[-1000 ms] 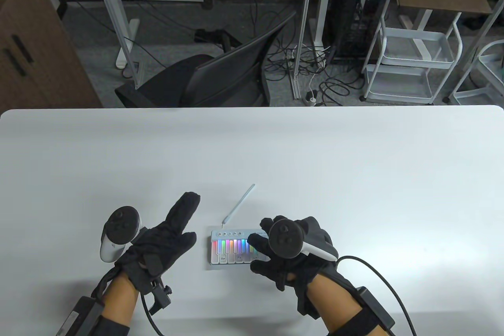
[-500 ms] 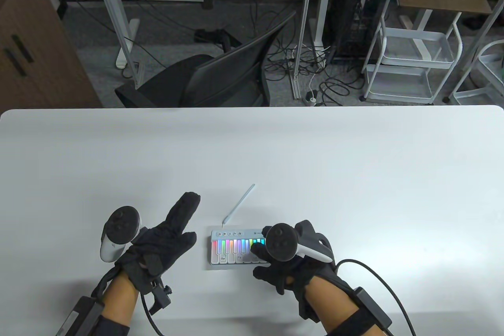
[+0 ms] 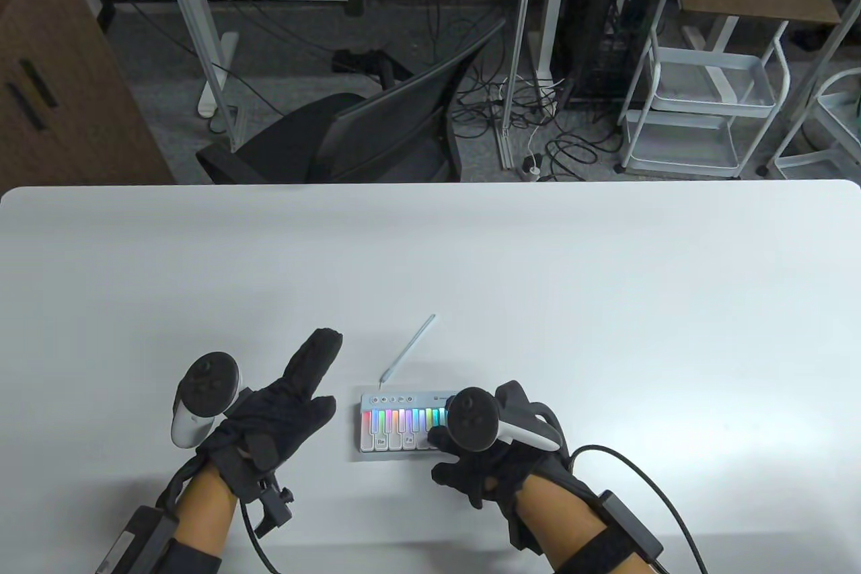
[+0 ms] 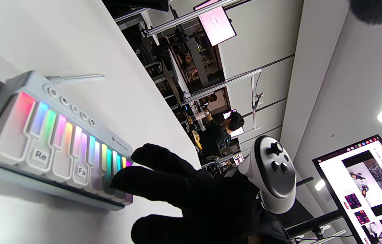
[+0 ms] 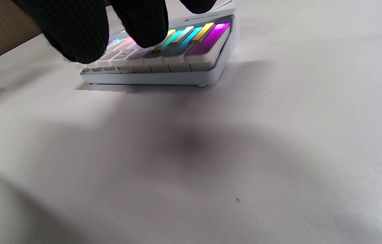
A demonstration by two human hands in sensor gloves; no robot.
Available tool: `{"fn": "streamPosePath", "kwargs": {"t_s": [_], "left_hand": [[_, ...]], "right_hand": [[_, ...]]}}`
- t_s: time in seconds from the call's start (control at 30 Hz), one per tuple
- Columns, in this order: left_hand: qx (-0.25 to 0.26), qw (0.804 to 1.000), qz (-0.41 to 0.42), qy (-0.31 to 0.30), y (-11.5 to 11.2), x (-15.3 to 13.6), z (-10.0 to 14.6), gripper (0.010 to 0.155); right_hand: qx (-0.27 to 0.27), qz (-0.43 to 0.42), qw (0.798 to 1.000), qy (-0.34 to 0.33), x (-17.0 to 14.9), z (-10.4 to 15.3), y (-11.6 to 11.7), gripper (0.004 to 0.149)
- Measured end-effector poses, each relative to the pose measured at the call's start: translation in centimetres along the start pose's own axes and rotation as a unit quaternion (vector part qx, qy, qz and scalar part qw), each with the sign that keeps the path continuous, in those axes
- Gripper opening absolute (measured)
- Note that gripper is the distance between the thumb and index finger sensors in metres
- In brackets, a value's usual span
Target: Press Re-Fa-La on toy piano
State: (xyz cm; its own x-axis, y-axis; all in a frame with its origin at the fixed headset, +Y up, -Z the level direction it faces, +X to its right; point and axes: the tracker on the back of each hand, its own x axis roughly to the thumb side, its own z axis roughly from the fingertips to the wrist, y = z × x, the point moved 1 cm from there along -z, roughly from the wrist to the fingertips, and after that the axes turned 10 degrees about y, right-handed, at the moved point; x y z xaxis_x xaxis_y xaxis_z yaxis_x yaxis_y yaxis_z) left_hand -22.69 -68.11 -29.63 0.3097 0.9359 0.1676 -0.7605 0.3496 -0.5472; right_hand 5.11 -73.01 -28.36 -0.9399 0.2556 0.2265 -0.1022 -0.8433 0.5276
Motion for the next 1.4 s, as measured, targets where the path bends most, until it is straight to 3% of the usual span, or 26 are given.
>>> {"fn": "streamPosePath", "kwargs": {"t_s": [1.4], "left_hand": [[0.001, 1.0, -0.001, -0.001, 0.0, 0.04, 0.02, 0.09]], "right_hand": [[0.007, 0.017, 1.0, 0.004, 0.43, 0.14, 0.28, 0.061]]}}
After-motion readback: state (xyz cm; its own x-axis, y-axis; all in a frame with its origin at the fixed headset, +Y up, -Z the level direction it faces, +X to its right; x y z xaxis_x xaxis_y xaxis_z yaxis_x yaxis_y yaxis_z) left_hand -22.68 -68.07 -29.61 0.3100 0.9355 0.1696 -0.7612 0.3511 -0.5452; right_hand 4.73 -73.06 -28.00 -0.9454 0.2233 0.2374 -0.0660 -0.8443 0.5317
